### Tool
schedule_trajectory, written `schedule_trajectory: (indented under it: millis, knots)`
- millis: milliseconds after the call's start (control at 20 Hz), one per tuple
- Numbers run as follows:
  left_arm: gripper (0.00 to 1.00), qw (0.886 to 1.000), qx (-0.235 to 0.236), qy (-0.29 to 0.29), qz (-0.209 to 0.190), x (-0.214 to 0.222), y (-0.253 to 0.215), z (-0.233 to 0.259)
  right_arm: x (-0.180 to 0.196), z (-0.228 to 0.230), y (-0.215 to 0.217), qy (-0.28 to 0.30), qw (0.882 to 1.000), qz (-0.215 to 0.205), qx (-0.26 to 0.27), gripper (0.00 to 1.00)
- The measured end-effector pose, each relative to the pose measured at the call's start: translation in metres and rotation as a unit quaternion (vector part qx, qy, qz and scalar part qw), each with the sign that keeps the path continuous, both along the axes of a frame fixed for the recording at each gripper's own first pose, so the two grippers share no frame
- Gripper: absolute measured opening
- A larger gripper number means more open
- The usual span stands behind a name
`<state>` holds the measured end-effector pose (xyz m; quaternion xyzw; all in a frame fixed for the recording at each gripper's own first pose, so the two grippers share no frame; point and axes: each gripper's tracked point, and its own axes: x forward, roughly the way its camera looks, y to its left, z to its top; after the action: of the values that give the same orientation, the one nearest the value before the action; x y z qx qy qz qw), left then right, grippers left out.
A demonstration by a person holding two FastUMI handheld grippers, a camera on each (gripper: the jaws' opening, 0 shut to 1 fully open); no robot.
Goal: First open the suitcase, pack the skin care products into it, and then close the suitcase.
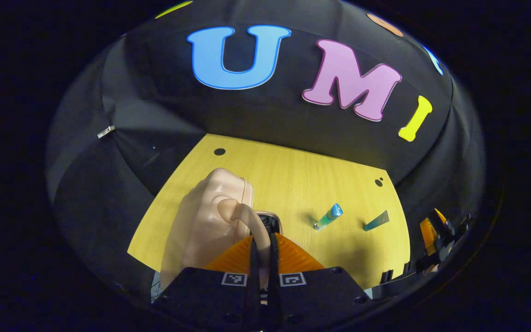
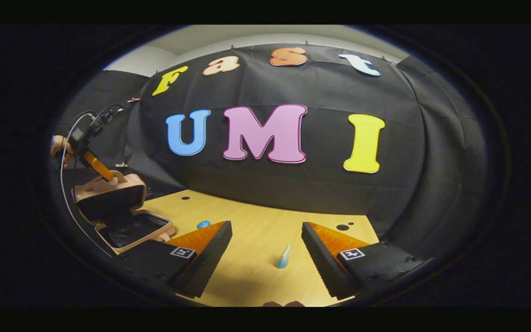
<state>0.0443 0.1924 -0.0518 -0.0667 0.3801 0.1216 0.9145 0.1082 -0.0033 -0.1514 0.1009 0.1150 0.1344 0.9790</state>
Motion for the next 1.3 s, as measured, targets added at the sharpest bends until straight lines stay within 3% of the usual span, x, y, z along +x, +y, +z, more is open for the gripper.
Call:
schedule_trajectory:
  millis: [200,350,650,950,1300]
  knots:
    - [0.11,1.000,0.010,-0.019,0.002,-0.019,0.077,0.028,0.000,0.016,0.015,0.007,0.998,-0.060,0.007,0.96]
    - [0.11,0.999,0.028,-0.019,-0.001,-0.036,0.143,0.028,-0.004,0.023,0.032,0.013,0.997,-0.080,-0.016,0.96]
    - [0.11,0.994,0.110,0.016,-0.003,-0.058,0.296,-0.020,-0.010,0.045,0.067,0.018,0.993,-0.107,-0.044,0.96]
    - [0.11,0.996,0.045,0.056,0.060,-0.069,0.396,-0.122,-0.022,0.058,0.088,0.038,0.988,-0.132,-0.069,0.94]
    - [0.11,0.989,-0.022,0.108,0.099,-0.079,0.429,-0.235,-0.042,0.062,0.074,0.068,0.977,-0.188,-0.074,0.96]
